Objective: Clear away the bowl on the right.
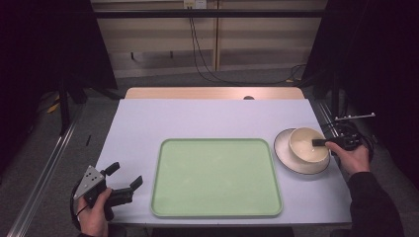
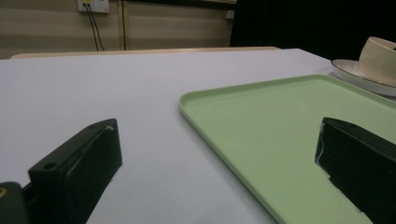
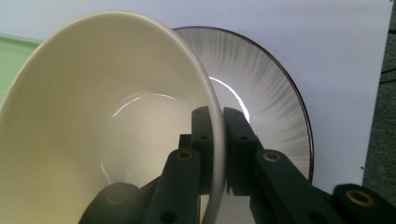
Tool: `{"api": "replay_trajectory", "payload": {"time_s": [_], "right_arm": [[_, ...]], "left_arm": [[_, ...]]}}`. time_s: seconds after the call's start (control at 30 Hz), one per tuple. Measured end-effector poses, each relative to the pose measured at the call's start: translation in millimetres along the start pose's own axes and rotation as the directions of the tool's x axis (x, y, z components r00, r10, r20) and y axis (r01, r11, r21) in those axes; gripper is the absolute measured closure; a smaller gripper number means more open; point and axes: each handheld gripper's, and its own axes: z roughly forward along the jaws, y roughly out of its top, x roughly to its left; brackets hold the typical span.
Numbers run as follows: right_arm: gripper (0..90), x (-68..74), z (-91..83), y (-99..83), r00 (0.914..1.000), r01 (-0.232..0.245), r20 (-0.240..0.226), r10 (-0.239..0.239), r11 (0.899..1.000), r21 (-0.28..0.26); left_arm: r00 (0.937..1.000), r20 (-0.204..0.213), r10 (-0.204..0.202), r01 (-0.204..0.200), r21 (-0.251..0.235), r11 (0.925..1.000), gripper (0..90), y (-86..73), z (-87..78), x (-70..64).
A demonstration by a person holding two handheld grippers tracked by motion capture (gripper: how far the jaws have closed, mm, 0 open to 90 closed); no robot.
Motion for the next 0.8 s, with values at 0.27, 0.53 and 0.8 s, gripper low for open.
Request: {"api": "replay_trajectory", "payload": {"time_s": [0.27, 0.53, 0.8], "right_arm": [[83.7, 1.5, -7.4, 1.6, 0.9999, -0.002, -0.016, 0.001, 1.0, -0.027], [83.7, 6.0, -14.4, 4.8, 0.9983, 0.016, -0.055, -0.018, 0.999, -0.049], [83.7, 9.5, -24.3, 7.8, 0.9972, 0.018, -0.071, -0.023, 0.997, -0.074]], "left_arm": [[1.0, 0.0, 0.001, -0.001, 0.001, 1.0, 0.6, -0.1, 0.0, -0.1], [1.0, 0.0, -0.005, 0.005, -0.004, 1.0, 0.6, -0.1, 0.2, -0.1], [1.0, 0.007, -0.004, 0.004, -0.005, 1.0, 0.6, 0.0, 0.4, -0.1]]}}
